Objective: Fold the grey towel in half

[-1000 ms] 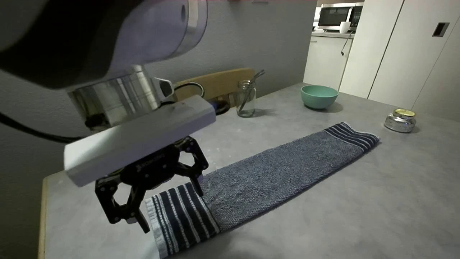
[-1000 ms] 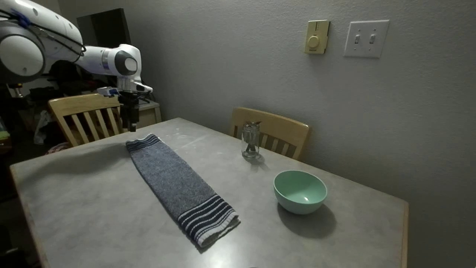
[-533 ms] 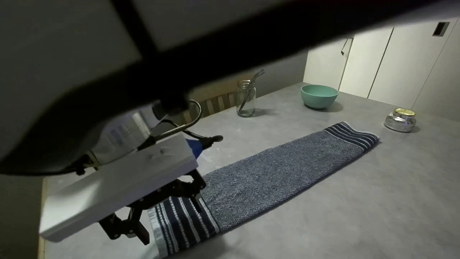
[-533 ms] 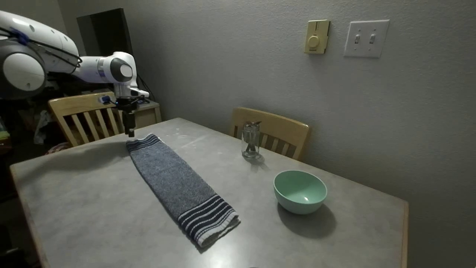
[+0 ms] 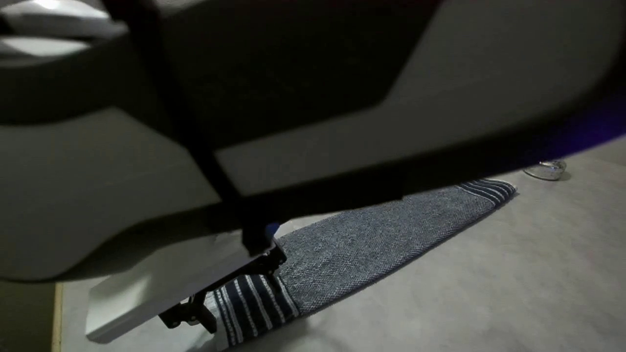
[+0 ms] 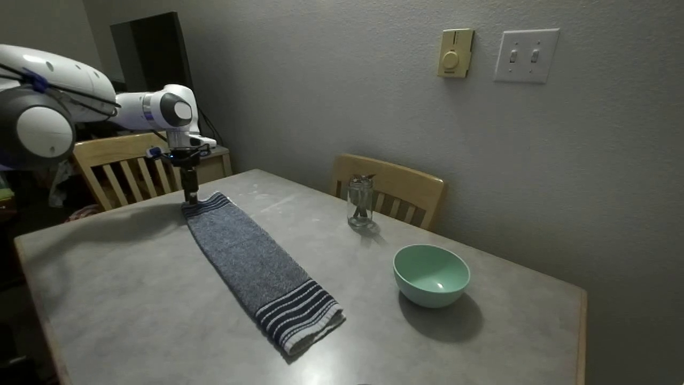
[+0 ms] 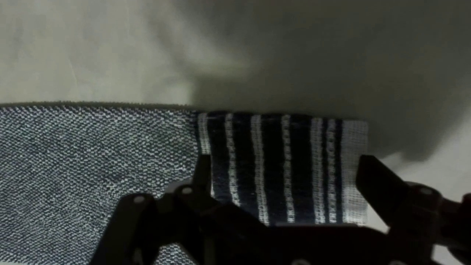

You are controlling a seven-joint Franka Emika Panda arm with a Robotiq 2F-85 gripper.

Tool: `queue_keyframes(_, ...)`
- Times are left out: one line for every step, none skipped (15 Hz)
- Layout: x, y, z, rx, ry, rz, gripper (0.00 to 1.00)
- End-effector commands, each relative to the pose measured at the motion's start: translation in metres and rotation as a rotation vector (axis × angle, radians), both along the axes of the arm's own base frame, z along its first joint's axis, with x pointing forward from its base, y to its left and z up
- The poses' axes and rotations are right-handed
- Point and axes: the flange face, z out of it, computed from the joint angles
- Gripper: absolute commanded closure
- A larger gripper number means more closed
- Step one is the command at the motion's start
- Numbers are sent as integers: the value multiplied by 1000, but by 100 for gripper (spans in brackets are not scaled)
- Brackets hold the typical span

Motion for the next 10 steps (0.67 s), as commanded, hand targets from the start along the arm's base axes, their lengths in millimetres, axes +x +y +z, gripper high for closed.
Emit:
queue_keyframes(3,-3,2,-21,-38,21,0)
queue_keyframes(7,-3,3,-19,-49,27,0)
queue_keyframes(9,-4,3,-20,-61,29,0)
queue_keyframes(11,-5,5,-20,-69,32,0)
queue_keyframes(13,-6,4,-18,-77,34,0)
queue_keyframes(14,-7,4,-17,-83,34,0)
queue_keyframes(15,-8,2,-11,-80,37,0)
queue_keyframes(15,-8,0,-8,-74,40,0)
queue_keyframes(14,-9,-3,-7,-67,45,0)
queue_keyframes(14,-9,-4,-8,-62,51,0)
